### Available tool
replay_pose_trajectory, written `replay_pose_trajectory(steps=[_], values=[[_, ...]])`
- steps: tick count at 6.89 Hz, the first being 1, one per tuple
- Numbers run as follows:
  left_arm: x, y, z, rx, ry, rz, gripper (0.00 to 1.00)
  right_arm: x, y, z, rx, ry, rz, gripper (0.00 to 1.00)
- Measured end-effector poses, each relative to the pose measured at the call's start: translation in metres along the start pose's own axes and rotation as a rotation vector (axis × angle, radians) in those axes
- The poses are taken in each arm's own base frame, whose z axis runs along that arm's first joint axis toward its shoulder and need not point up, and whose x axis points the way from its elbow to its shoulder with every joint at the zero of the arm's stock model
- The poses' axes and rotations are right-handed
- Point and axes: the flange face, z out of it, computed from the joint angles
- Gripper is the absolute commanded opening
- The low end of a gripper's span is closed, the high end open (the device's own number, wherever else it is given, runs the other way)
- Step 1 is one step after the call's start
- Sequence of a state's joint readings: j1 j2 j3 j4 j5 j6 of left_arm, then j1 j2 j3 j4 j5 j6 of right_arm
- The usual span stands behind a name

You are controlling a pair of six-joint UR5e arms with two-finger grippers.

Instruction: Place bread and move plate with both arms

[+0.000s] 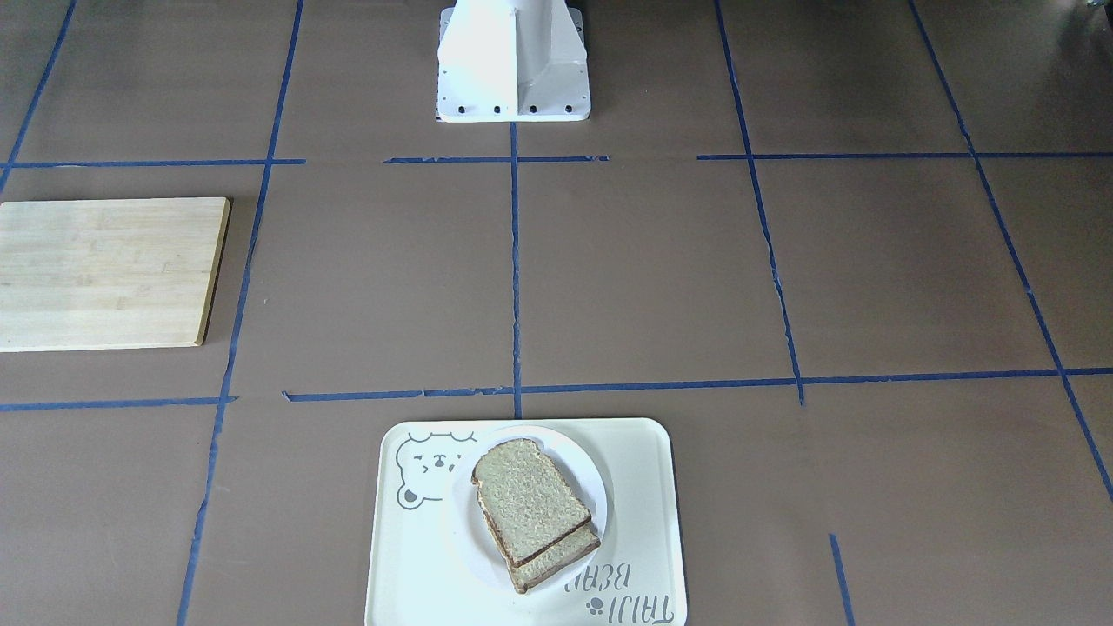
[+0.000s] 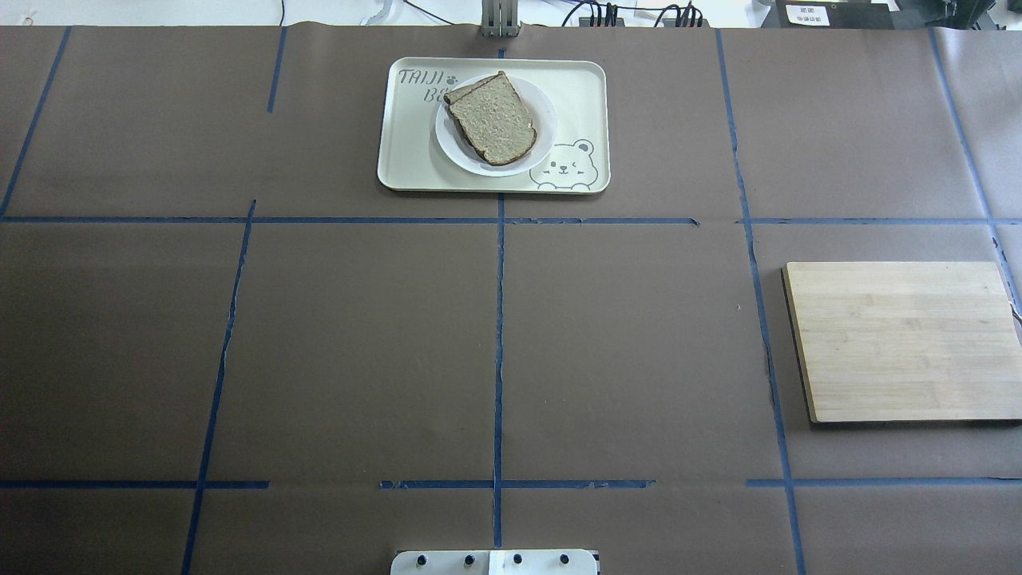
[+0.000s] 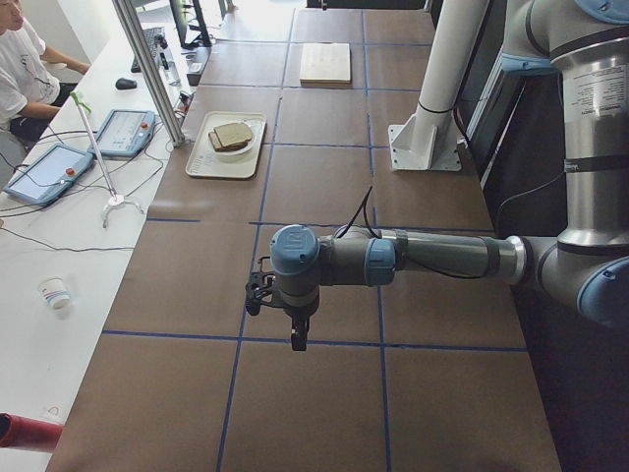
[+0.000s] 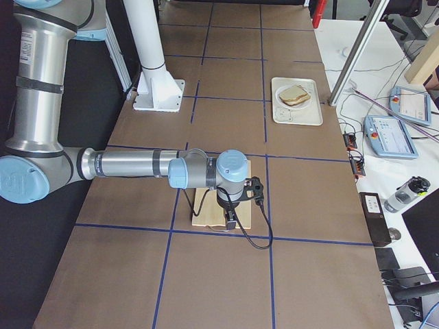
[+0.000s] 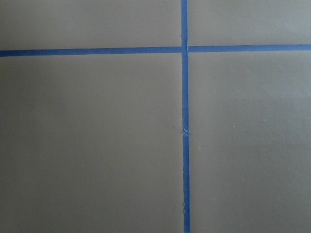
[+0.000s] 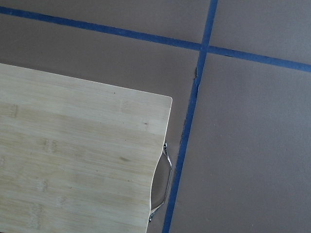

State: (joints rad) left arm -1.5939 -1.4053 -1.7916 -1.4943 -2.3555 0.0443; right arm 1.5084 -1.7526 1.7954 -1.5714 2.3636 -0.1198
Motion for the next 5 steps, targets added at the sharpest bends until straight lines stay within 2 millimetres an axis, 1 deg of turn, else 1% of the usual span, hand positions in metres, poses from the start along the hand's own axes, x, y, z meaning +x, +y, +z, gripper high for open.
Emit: replay_pose_trajectory(steps=[5], values=[[0.0017,0.0017,-0.0013,0.003,0.003,0.003,1.0,0.0014,0.0017,-0.0006,0.001,-0.006,-0.016,1.0]])
